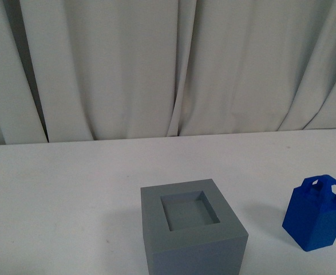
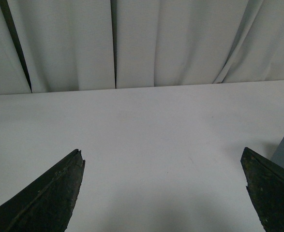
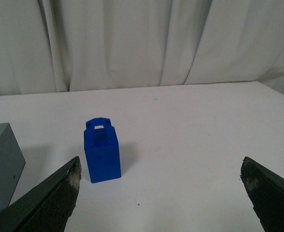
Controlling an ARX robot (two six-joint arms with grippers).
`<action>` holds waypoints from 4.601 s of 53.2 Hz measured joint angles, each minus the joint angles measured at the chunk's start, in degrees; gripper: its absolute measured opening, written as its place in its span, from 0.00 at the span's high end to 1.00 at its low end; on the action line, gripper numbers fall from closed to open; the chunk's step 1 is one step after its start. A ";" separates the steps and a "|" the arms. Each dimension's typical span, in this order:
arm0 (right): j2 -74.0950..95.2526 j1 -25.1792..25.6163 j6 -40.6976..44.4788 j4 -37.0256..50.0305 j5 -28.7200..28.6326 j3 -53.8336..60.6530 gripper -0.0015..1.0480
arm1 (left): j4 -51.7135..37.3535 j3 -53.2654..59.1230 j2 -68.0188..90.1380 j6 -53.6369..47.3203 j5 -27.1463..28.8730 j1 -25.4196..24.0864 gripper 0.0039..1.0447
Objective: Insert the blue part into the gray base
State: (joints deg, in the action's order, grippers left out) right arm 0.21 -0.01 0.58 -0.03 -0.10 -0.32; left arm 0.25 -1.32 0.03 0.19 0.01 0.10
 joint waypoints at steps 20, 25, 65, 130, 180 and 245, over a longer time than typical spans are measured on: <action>0.00 0.00 0.00 0.00 0.00 0.00 0.07 | 0.00 0.00 0.00 0.00 0.00 0.00 0.06; 0.00 0.00 0.00 0.00 -0.02 0.00 0.07 | 0.00 0.00 0.00 0.00 -0.02 0.00 0.06; 13.09 7.37 5.88 -9.53 -21.53 -7.80 0.07 | 0.00 0.00 0.00 0.00 0.00 0.00 0.06; 93.88 -2.86 70.88 -57.18 -10.95 -79.41 0.07 | 0.00 0.00 0.00 0.00 0.00 0.00 0.06; 109.50 -9.75 68.54 -56.04 -5.66 -88.46 0.07 | 0.00 0.00 0.00 0.00 -0.02 0.00 0.06; 109.83 -8.76 69.55 -56.02 -5.46 -87.82 0.14 | 0.00 0.00 0.00 0.00 0.00 0.00 0.06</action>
State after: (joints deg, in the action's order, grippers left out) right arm 110.04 -8.78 70.13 -56.05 -5.56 -88.14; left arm 0.25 -1.32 0.03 0.19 0.01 0.10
